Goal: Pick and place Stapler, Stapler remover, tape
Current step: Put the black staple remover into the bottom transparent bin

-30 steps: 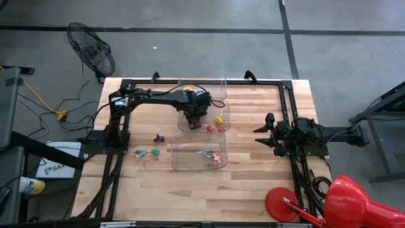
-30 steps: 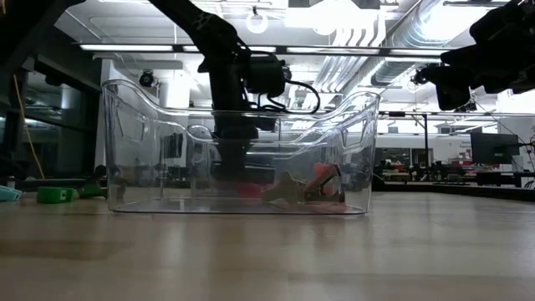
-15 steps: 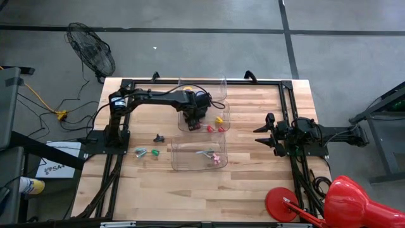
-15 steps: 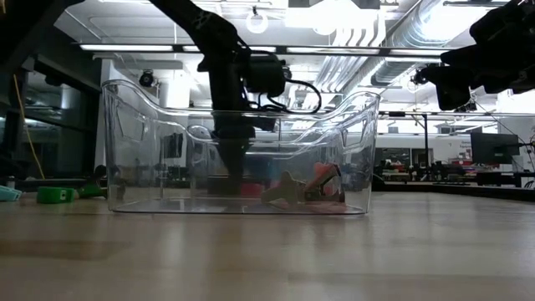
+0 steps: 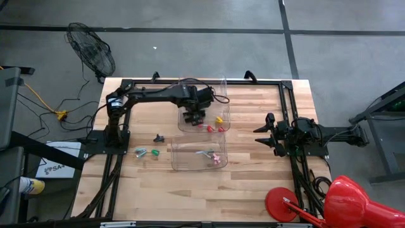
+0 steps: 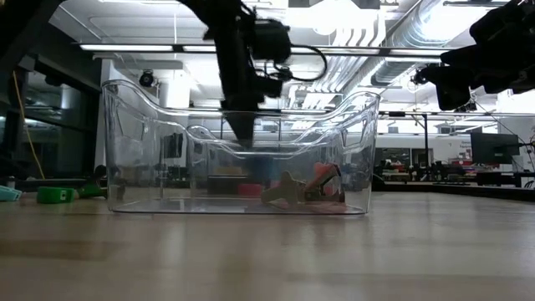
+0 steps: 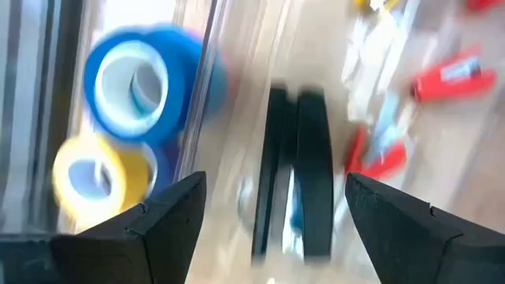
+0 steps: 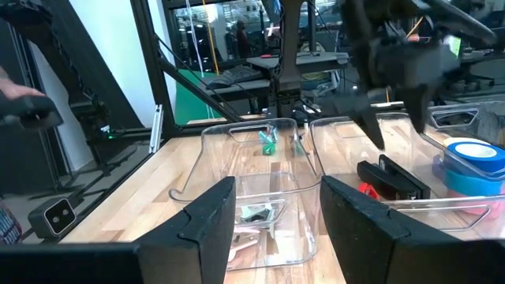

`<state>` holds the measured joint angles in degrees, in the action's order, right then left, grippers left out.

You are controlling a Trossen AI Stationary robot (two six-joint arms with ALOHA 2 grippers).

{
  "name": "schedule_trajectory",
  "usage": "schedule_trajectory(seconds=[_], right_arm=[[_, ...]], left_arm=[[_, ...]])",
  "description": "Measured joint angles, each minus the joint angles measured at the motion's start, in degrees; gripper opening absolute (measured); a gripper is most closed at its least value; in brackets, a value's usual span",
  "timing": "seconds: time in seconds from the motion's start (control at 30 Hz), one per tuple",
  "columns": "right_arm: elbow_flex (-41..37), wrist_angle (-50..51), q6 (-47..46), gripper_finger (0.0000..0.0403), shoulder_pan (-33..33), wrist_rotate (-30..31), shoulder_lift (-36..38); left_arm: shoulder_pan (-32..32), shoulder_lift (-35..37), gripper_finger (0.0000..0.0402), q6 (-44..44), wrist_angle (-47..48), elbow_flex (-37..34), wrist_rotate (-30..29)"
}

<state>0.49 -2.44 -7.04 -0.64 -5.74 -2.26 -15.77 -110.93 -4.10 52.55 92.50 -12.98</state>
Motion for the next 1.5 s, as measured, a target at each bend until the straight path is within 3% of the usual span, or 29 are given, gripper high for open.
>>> schedule_trajectory(seconds=[0.47, 1.0, 1.3, 1.5], right_arm=[[0.0, -0.1, 0.0, 0.0177, 0.0, 0.0, 0.0], [0.0, 0.0, 0.0, 0.0177, 0.0, 0.0, -0.1], [0.0, 0.0, 0.0, 0.0177, 0.0, 0.0, -0.1], [0.0, 0.0, 0.0, 0.0177, 0.0, 0.0, 0.0]], left_arm=[[2.0, 13.3, 0.0298, 5.4, 7.3, -2.3, 0.4], [5.6, 42.6, 0.0298, 16.1, -1.6, -34.3, 1.5], [10.1, 55.7, 0.0298, 26.0, -3.9, -47.1, 1.9], [13.7, 62.8, 0.0298, 32.1, -10.8, -55.4, 1.4]])
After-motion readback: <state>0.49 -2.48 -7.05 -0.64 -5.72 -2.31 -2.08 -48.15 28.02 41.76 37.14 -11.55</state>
